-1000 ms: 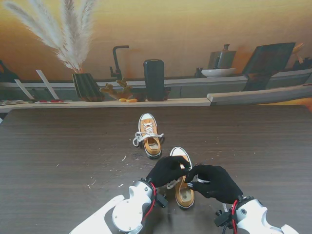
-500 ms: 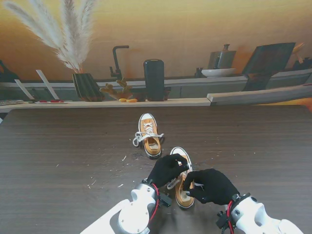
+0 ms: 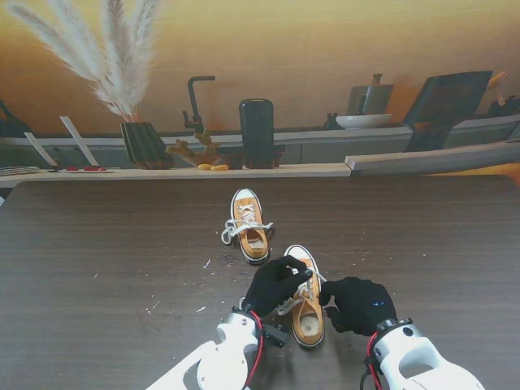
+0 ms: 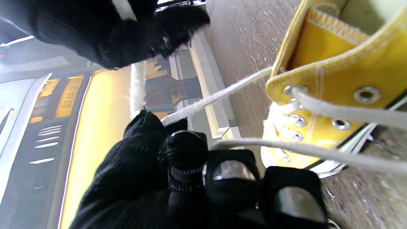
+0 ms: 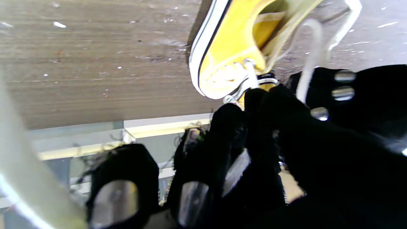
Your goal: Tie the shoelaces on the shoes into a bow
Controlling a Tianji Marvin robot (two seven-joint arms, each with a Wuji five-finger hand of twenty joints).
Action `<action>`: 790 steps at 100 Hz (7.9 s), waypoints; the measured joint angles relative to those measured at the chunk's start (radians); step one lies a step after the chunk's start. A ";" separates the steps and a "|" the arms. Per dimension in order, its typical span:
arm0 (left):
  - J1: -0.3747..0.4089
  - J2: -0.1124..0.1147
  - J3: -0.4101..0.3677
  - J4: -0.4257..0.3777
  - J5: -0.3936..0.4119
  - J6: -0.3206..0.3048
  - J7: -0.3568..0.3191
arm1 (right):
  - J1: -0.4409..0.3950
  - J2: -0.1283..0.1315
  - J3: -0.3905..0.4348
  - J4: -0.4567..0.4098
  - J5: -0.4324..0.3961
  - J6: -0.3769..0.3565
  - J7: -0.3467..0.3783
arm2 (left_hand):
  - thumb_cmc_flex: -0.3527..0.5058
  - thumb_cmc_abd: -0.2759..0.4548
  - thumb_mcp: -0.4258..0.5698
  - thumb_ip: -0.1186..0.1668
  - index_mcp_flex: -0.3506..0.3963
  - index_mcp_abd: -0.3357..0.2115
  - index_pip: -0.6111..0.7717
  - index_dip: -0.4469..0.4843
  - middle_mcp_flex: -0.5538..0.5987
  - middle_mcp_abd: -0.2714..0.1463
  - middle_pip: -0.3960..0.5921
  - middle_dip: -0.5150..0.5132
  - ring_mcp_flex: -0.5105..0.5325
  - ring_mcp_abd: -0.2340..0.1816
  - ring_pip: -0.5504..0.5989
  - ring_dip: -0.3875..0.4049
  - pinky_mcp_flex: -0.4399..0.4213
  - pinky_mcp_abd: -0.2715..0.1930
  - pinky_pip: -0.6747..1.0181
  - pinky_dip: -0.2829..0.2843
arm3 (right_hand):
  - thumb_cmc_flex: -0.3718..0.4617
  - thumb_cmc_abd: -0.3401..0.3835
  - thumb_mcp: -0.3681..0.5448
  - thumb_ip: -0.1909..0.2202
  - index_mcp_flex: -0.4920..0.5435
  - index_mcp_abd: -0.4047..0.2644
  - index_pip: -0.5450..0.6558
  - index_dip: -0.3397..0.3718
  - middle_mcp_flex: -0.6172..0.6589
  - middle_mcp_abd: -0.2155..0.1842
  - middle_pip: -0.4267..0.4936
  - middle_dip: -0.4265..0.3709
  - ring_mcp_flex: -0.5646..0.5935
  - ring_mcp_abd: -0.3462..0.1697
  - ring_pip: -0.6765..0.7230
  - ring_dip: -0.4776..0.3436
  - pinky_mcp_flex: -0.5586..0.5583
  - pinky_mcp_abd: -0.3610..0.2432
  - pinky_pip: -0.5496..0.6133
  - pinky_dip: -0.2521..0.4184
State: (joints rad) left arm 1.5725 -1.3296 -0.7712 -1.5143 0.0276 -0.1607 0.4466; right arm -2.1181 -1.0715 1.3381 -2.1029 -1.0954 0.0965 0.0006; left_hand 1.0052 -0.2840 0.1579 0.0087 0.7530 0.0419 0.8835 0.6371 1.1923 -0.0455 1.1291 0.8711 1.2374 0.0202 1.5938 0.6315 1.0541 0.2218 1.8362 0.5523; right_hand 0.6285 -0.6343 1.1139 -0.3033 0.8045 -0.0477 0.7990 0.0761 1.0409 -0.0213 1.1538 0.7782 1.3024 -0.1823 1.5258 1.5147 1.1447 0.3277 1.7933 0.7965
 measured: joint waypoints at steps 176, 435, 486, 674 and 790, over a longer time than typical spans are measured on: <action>0.113 0.068 -0.102 -0.126 0.011 -0.049 -0.110 | 0.207 -0.057 -0.193 0.376 0.116 0.003 -0.529 | -0.045 0.007 -0.019 0.030 -0.065 0.001 -0.276 -0.259 -0.008 0.000 0.000 0.000 0.000 0.001 0.000 0.000 0.000 0.001 0.001 0.000 | -0.296 0.166 -0.032 0.139 -0.630 -0.157 -0.796 0.130 -0.765 0.091 -0.422 -0.419 -0.643 0.513 -1.316 -0.692 -0.971 0.024 -0.910 -0.331; 0.183 0.133 -0.340 -0.390 0.187 -0.020 -0.146 | 0.264 -0.207 -0.238 0.367 1.203 -0.426 -0.473 | -0.034 -0.004 -0.005 0.031 -0.043 0.005 -0.247 -0.260 -0.008 0.003 -0.010 0.000 0.000 0.002 0.000 0.000 0.000 0.001 0.002 -0.011 | -0.186 -0.056 0.112 0.008 0.133 -0.042 0.268 0.138 0.266 -0.021 0.066 -0.001 -0.023 0.146 0.036 0.014 0.004 -0.050 0.013 -0.046; -0.012 0.122 -0.284 -0.270 0.090 -0.195 -0.191 | 0.339 -0.196 -0.259 0.473 0.998 -0.451 -0.453 | -0.023 -0.006 -0.006 0.031 -0.031 0.000 -0.220 -0.270 0.003 0.003 -0.011 0.000 0.001 0.002 0.000 0.000 0.005 0.001 0.003 -0.007 | -0.431 0.031 -0.012 0.110 0.007 -0.001 -0.122 0.229 0.172 -0.025 0.071 0.049 -0.023 0.109 0.056 0.014 0.012 -0.095 0.014 -0.044; -0.555 -0.020 0.121 0.264 -0.021 -0.326 -0.277 | 0.403 -0.154 -0.289 0.534 0.897 -0.495 -0.343 | -0.112 0.035 -0.020 0.025 -0.159 -0.004 -0.347 -0.220 -0.474 0.052 -0.539 -0.122 -0.646 0.076 -0.858 0.052 -0.874 0.033 -0.688 0.127 | -0.173 -0.199 0.041 -0.031 0.250 -0.179 0.291 0.129 0.168 -0.116 0.090 0.110 0.003 -0.048 0.153 0.015 0.043 -0.214 0.014 0.120; -0.060 0.118 -0.339 -0.110 0.214 -0.385 -0.202 | 0.372 -0.165 -0.271 0.503 1.021 -0.485 -0.358 | -0.144 0.072 0.049 0.043 -0.154 -0.003 -0.404 -0.232 -0.554 0.116 -0.791 -0.406 -0.729 0.140 -1.240 -0.095 -0.841 0.081 -1.435 0.238 | -0.164 -0.149 0.040 -0.040 0.257 -0.160 0.268 0.141 0.177 -0.116 0.089 0.110 0.004 -0.048 0.165 0.015 0.043 -0.206 0.014 0.135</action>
State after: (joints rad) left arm 1.5129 -1.2118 -1.1101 -1.6239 0.2413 -0.5454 0.2447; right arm -1.7463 -1.2370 1.0666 -1.6001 -0.0742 -0.3881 -0.3570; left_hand 0.8608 -0.2120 0.2072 0.0513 0.5986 0.0386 0.4793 0.4046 0.6378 0.0709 0.3376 0.4651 0.5081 0.1605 0.3541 0.5364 0.2134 0.3031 0.4009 0.7907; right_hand 0.4640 -0.7836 1.1540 -0.3436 1.0612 -0.2074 1.0674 0.2170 1.2178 -0.1377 1.2425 0.8885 1.3059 -0.2301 1.6907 1.5297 1.1882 0.1220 1.8071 0.9314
